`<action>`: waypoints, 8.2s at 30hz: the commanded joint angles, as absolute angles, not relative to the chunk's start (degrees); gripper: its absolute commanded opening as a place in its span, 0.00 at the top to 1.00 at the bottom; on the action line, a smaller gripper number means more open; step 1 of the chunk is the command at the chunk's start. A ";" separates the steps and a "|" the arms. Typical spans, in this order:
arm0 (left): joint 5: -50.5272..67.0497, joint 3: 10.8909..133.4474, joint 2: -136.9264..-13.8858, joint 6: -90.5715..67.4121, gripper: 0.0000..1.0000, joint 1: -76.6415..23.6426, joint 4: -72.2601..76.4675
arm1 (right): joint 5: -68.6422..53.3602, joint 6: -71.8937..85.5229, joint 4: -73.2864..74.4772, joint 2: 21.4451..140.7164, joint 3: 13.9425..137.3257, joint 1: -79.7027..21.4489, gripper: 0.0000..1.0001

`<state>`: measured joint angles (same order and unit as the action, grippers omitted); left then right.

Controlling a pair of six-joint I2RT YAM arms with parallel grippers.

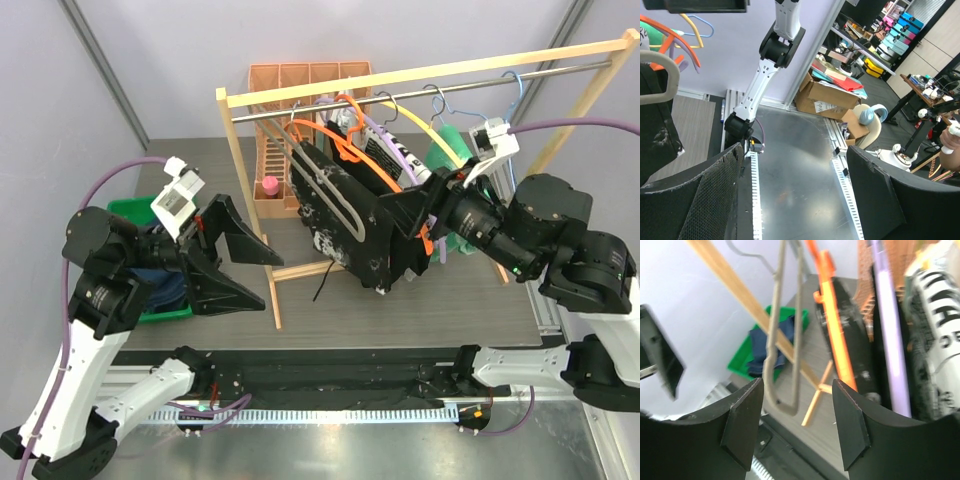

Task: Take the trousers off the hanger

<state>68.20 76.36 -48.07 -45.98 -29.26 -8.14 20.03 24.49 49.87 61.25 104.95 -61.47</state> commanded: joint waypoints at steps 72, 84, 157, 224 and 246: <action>52.30 81.30 -53.87 -36.92 0.17 -29.53 -21.00 | 17.75 -6.50 -33.29 61.96 65.66 -53.96 0.99; 49.57 83.94 -58.88 -30.06 0.17 -29.44 -24.87 | 16.08 -13.88 -55.18 66.00 59.42 -53.96 0.99; 44.46 79.10 -50.70 -63.53 0.18 -29.53 -13.62 | 25.42 17.83 33.38 56.16 98.16 -58.45 0.99; -100.28 90.37 -89.22 100.18 0.00 -110.22 88.68 | 24.08 47.46 46.32 46.06 80.86 -58.45 0.99; -100.37 80.93 -76.38 107.31 0.00 -102.71 88.68 | 22.24 49.22 41.40 50.01 76.11 -58.45 0.99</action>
